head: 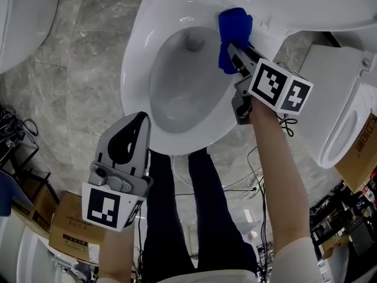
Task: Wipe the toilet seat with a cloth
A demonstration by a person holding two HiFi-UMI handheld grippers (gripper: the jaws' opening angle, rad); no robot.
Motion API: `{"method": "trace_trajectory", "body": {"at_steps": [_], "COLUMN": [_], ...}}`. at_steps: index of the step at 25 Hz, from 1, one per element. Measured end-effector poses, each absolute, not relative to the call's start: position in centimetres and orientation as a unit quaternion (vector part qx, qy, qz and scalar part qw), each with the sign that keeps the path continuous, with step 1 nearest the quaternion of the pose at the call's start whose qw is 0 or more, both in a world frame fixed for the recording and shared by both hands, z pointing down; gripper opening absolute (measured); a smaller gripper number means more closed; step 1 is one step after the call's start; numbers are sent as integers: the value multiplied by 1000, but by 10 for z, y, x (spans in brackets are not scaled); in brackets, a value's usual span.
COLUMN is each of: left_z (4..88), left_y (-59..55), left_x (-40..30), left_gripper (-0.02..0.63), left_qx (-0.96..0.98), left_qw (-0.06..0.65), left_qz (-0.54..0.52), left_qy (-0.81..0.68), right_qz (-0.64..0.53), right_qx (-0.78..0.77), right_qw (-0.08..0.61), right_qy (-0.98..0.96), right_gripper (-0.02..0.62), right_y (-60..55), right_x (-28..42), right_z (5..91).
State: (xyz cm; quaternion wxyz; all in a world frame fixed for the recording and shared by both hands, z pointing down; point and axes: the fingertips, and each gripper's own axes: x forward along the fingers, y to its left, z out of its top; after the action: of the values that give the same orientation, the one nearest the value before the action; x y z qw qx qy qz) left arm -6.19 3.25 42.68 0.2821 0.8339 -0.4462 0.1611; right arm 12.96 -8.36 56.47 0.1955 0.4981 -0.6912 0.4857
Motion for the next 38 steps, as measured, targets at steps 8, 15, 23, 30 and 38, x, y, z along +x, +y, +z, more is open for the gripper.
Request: {"method": "trace_trajectory", "body": {"at_steps": [8, 15, 23, 30, 38], "left_z": [422, 418, 420, 417, 410], "left_y": [29, 27, 30, 35, 37], "left_x": [-70, -71, -80, -79, -80], "left_gripper": [9, 9, 9, 9, 9], "left_qx": [835, 840, 838, 843, 845], "left_qw": [281, 277, 278, 275, 270], "left_qz": [159, 159, 160, 161, 155], "left_qy": [-446, -438, -441, -434, -435], "right_qz": [491, 489, 483, 444, 373], "right_qx": [489, 484, 483, 470, 473], "right_qw": [192, 200, 202, 202, 191], "right_qy": [-695, -697, -701, -735, -775], "right_gripper": [74, 74, 74, 74, 74], "right_y": [-86, -86, -82, -71, -51], "right_x": [111, 103, 101, 92, 87], "right_z": [561, 561, 559, 537, 499]}}
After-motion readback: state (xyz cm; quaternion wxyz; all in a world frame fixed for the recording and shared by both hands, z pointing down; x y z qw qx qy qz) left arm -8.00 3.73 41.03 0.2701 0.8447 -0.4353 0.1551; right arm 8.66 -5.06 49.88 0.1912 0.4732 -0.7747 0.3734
